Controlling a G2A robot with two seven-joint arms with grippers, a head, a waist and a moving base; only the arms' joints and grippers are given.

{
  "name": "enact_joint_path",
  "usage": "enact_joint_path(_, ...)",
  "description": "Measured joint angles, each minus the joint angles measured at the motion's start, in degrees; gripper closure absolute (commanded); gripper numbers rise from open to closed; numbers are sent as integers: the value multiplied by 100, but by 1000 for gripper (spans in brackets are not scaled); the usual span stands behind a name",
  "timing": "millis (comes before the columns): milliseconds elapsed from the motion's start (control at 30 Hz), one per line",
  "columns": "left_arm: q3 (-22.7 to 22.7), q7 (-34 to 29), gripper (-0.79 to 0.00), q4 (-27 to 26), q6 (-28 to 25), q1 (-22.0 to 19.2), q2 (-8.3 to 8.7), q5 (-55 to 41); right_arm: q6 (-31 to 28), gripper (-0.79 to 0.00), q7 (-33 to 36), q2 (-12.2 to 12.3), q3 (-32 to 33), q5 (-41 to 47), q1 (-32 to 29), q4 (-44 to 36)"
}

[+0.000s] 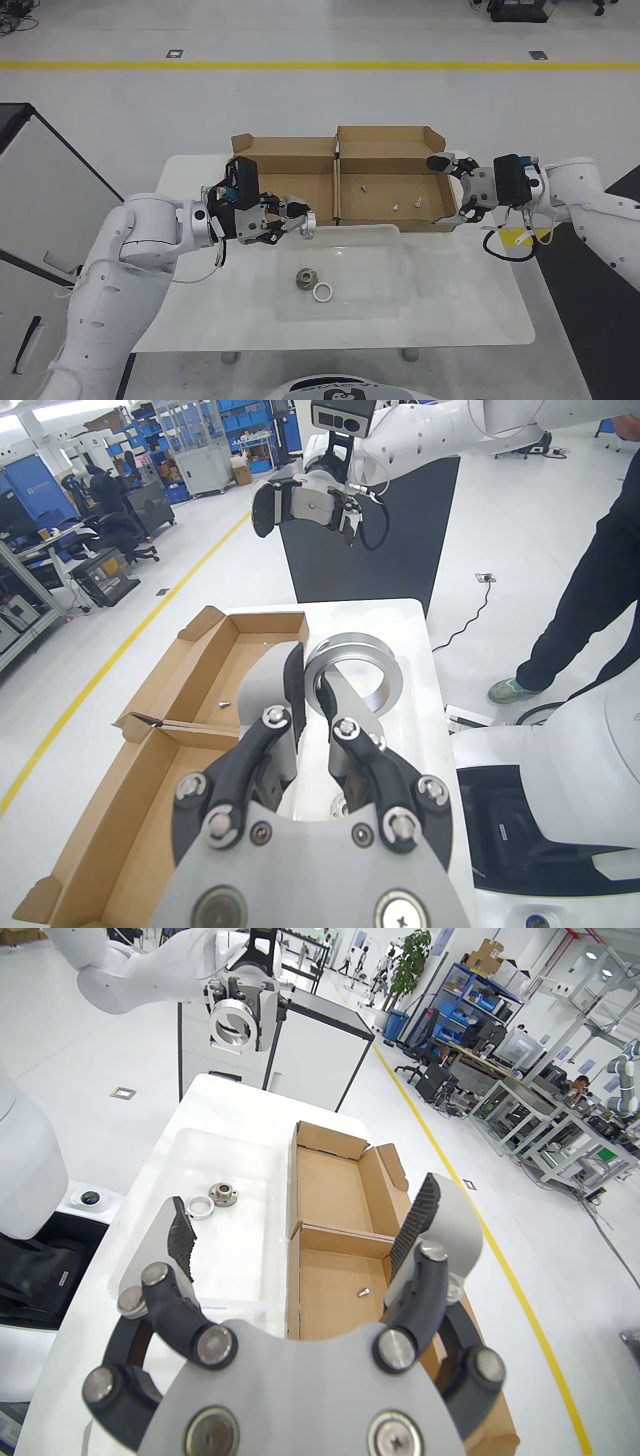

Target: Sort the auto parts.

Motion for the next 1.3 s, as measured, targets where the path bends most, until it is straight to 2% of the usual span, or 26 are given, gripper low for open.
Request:
enact_joint_path(133,16,61,0,-4,49,24,-5,-33,0,-785,0,0,0,0,0,0)
enact_joint_path(200,69,321,0,24,122,92,-11,-182,0,-785,0,0,0,0,0,0)
enact_joint_path(433,172,830,0,162,-2,112,28,-1289,0,-785,0,0,0,0,0,0)
enact_joint_path(867,168,1499,0,-71,0,316,166,-3176,0,-785,0,0,0,0,0,0)
enact_joint_path(1167,109,1699,0,-474,0,426,136,-4303,0,-785,0,0,0,0,0,0)
enact_joint_path(1300,-56,1517,0,-543,0,494,89,-4832,0,-785,0,0,0,0,0,0)
